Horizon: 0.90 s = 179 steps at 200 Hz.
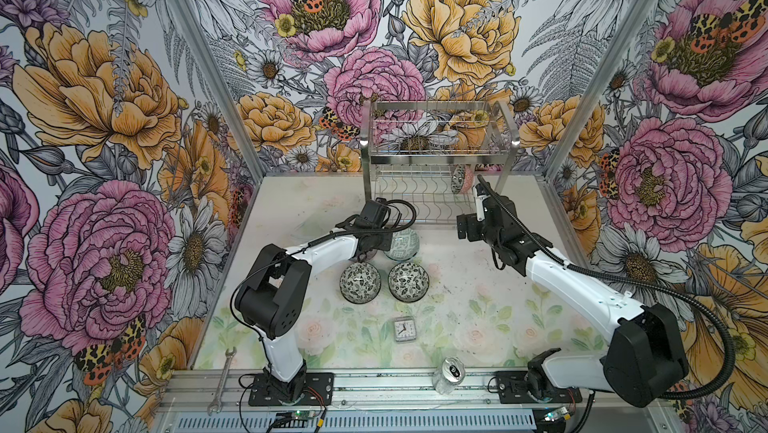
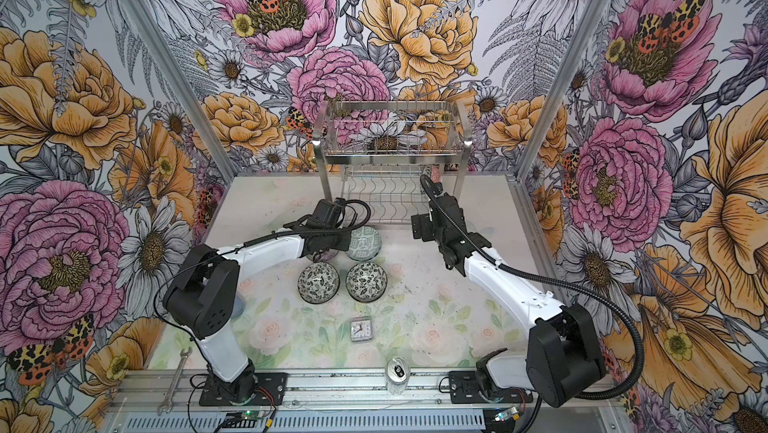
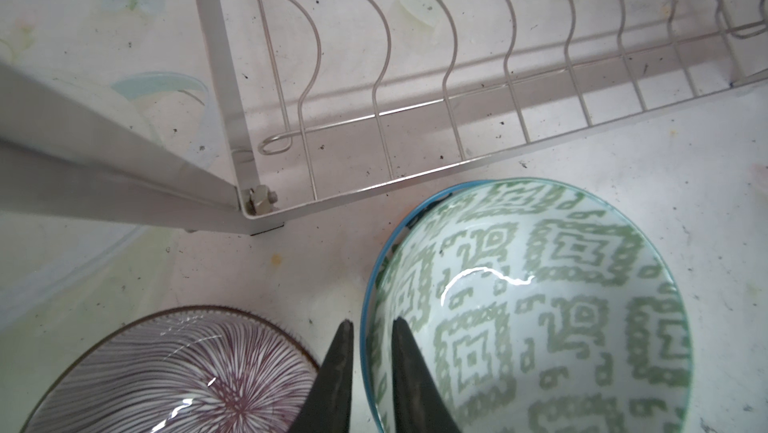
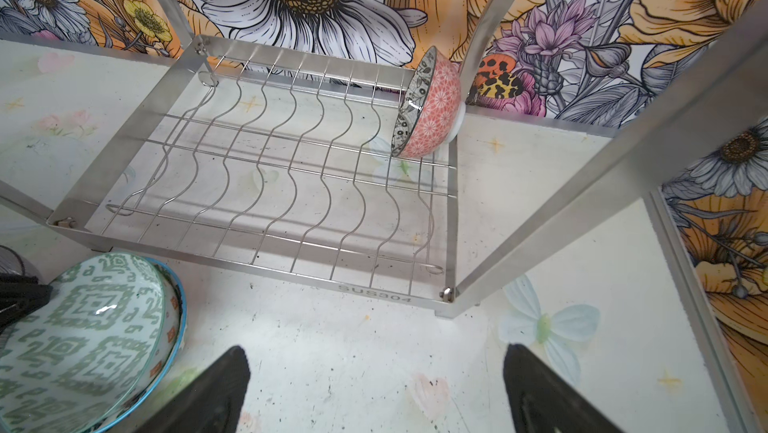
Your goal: Load the bowls into the dish rack
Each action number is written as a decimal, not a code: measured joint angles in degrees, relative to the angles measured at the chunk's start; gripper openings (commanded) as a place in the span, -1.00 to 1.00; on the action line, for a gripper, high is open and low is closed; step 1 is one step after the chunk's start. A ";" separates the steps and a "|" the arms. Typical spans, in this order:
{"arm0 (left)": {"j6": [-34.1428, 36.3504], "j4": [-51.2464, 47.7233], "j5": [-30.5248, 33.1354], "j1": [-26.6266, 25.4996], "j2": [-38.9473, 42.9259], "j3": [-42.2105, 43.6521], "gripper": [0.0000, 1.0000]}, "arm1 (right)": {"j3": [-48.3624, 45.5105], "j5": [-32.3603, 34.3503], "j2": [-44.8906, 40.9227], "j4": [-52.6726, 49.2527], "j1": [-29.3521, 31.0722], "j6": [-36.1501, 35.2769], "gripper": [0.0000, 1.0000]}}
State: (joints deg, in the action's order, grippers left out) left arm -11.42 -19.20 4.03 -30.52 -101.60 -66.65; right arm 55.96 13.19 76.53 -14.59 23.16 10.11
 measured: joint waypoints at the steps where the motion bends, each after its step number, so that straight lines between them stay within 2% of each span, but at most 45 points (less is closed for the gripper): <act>1: 0.00 0.00 -0.02 0.00 0.00 0.00 -0.60 | 0.00 0.00 0.00 0.00 0.00 0.00 0.95; 179: -0.63 0.20 -1.55 0.44 -0.98 0.00 -0.62 | 0.00 0.00 0.00 0.00 -0.37 0.17 0.95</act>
State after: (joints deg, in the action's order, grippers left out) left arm -12.05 -19.00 2.48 -30.09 -102.59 -66.65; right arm 55.96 13.19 76.53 -14.59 22.79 10.28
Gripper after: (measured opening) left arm 0.195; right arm 0.973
